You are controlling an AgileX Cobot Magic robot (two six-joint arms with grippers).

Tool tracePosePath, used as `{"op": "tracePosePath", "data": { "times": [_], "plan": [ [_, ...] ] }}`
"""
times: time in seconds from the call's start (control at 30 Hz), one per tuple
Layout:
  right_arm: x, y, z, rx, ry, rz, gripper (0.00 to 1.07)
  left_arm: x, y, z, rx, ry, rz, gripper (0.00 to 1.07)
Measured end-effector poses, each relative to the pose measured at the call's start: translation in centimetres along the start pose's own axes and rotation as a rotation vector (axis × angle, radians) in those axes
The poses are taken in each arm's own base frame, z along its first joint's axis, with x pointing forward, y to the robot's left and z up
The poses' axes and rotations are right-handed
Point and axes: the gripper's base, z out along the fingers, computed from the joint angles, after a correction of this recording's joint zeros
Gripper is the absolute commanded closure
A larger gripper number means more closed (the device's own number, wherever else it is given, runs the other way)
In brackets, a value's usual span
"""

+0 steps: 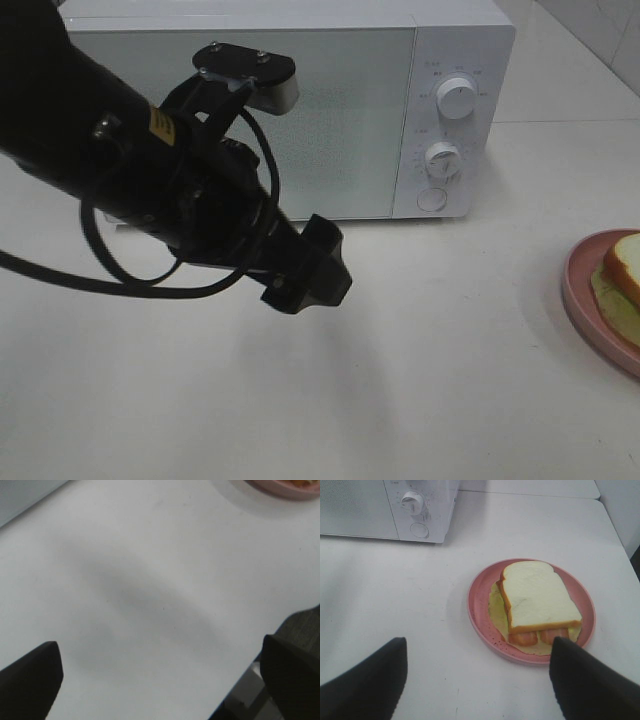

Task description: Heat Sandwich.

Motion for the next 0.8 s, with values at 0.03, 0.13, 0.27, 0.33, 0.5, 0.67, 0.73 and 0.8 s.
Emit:
{"op": "tracePosePath", "data": {
  "times": [0.03,0.13,0.27,0.33,0.5,0.67,0.73,0.8],
  "plan": [
    [0.0,0.0,0.0,0.0,0.0,0.0,0.31,0.2,0.2,-0.4,-0.001,0.025,-0.003,0.05],
    [0.0,0.0,0.0,0.0,0.0,0.0,0.31,0.7,2.1,-1.8,-0.028,0.085,-0.085,0.05],
    [0.0,0.0,0.0,0.0,0.0,0.0,0.31,0.9,4.7,-3.8,-0.069,0.096,-0.176,0.05],
    [0.0,0.0,0.0,0.0,0.0,0.0,0.31,1.2,6.4,-5.3,-0.098,0.094,-0.238,0.05],
    [0.0,0.0,0.0,0.0,0.0,0.0,0.31,1.8,8.5,-7.2,-0.14,0.095,-0.306,0.05],
    [0.0,0.0,0.0,0.0,0.0,0.0,0.31,3.2,11.5,-9.9,-0.212,0.116,-0.41,0.05],
    [0.0,0.0,0.0,0.0,0.0,0.0,0.31,4.2,12.9,-11.9,-0.26,0.111,-0.472,0.05],
    [0.0,0.0,0.0,0.0,0.0,0.0,0.31,5.1,13.8,-14.0,-0.309,0.085,-0.523,0.05]
  ]
}}
